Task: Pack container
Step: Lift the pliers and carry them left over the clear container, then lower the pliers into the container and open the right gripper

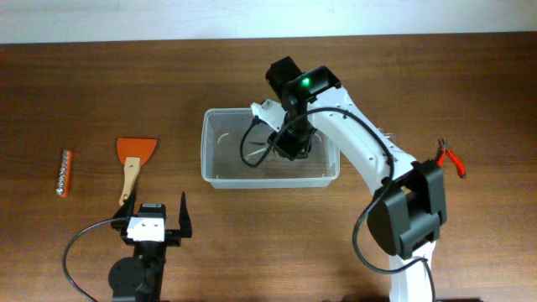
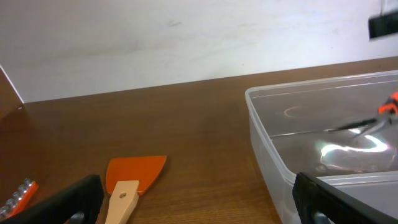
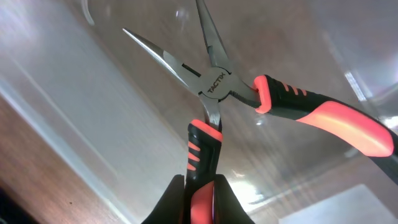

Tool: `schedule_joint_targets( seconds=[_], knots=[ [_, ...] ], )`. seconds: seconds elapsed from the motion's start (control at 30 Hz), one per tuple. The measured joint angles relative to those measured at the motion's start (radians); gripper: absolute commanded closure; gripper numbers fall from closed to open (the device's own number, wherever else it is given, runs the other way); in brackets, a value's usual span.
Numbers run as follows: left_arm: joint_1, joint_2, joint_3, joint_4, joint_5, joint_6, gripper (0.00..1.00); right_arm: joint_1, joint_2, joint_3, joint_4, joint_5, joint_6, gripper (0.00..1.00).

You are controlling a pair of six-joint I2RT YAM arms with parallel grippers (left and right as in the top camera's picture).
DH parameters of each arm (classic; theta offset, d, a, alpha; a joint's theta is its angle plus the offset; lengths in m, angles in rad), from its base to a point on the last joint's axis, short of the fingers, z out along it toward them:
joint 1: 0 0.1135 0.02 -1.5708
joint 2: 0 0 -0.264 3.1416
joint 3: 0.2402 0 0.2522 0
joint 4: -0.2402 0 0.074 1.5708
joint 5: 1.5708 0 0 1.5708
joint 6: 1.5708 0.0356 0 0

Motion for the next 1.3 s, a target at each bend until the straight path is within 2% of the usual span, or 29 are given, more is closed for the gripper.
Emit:
schedule_joint_targets(
  seconds=[0.5, 0.77, 0.93, 1.07, 1.2, 1.23, 1.27, 1.3],
  knots=[
    [0.000, 0.000, 0.000, 0.000, 0.000, 0.000, 0.01, 0.000, 0.031, -0.060, 0.074, -0.014, 0.000, 0.89],
    [0.000, 0.000, 0.000, 0.000, 0.000, 0.000, 0.01, 0.000, 0.052, -0.061, 0.093, -0.018, -0.002, 0.78],
    [0.000, 0.000, 0.000, 0.000, 0.000, 0.000, 0.01, 0.000, 0.053, -0.061, 0.096, -0.021, -0.003, 0.76],
    [0.000, 0.000, 0.000, 0.000, 0.000, 0.000, 0.01, 0.000, 0.054, -0.057, 0.063, -0.021, -0.002, 0.70],
    [0.000, 0.000, 0.000, 0.000, 0.000, 0.000, 0.01, -0.001, 0.063, 0.014, -0.025, -0.014, -0.003, 0.52],
    [0.000, 0.000, 0.000, 0.000, 0.000, 0.000, 0.01, -0.002, 0.064, 0.047, -0.047, -0.011, -0.002, 0.41],
    [0.000, 0.000, 0.000, 0.000, 0.000, 0.000, 0.01, -0.004, 0.064, 0.087, -0.072, -0.004, 0.001, 0.13],
    [0.000, 0.000, 0.000, 0.000, 0.000, 0.000, 0.01, -0.007, 0.065, 0.143, -0.108, 0.009, -0.002, 0.00]
  ],
)
